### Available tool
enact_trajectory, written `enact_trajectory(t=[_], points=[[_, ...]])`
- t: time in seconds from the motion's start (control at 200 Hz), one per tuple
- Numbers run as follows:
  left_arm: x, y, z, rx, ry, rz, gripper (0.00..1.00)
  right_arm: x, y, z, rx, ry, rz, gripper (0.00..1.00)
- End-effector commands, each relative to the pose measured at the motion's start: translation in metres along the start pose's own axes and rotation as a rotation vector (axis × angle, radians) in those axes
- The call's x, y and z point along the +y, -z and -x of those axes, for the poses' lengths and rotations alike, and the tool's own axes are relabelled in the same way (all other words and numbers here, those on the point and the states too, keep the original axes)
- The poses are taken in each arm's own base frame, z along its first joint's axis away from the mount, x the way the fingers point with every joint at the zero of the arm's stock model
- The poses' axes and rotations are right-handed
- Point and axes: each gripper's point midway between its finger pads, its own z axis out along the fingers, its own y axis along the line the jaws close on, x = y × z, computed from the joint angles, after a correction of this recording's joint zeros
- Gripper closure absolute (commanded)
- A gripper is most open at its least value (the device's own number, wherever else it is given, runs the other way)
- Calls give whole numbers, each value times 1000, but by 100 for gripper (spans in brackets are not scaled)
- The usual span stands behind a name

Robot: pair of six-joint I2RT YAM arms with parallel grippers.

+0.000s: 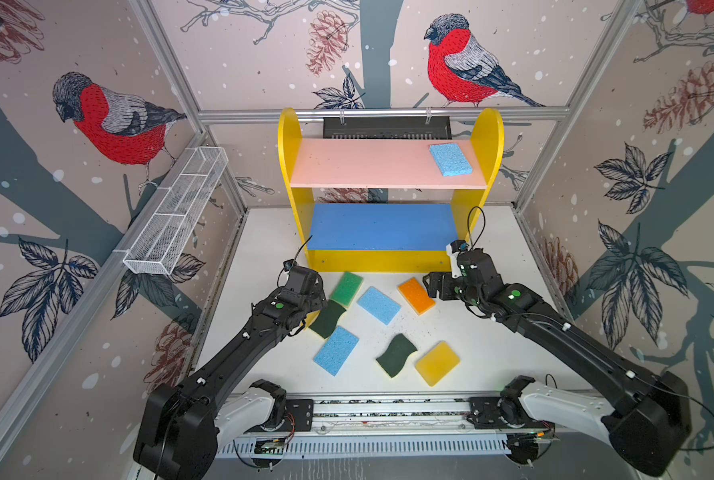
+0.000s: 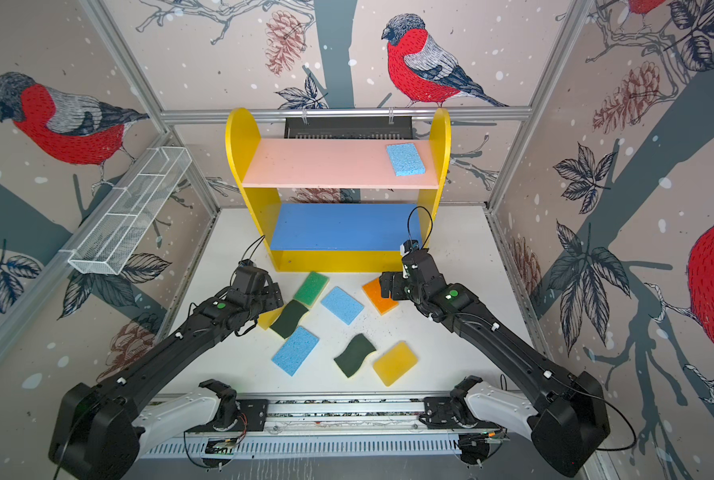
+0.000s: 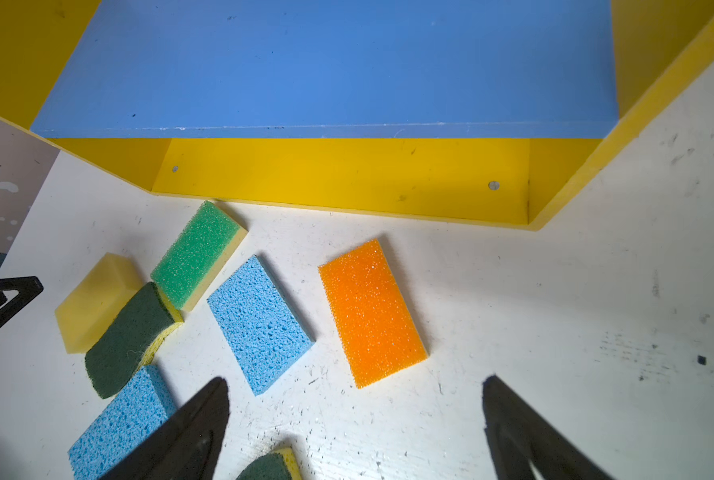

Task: Place and organize the cleaning sponges onto the shelf
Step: 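Withdraw the right gripper from the shelf while the left gripper moves over the sponges, then lower the left gripper over the dark green scouring sponge and close on it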

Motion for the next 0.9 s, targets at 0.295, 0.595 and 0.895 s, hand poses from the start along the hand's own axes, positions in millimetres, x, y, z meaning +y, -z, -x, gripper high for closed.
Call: enact_trajectory(t=[0.295, 0.595, 0.895], points=[[-9, 2, -40, 85, 12, -100, 20, 6, -26, -13, 78, 24, 34, 5], [-13, 3, -64, 143, -9, -121, 20, 8, -30, -16, 86, 11, 46, 5], [-23, 1, -85, 203, -55, -141, 20, 7, -31, -20, 97, 7, 45, 5]])
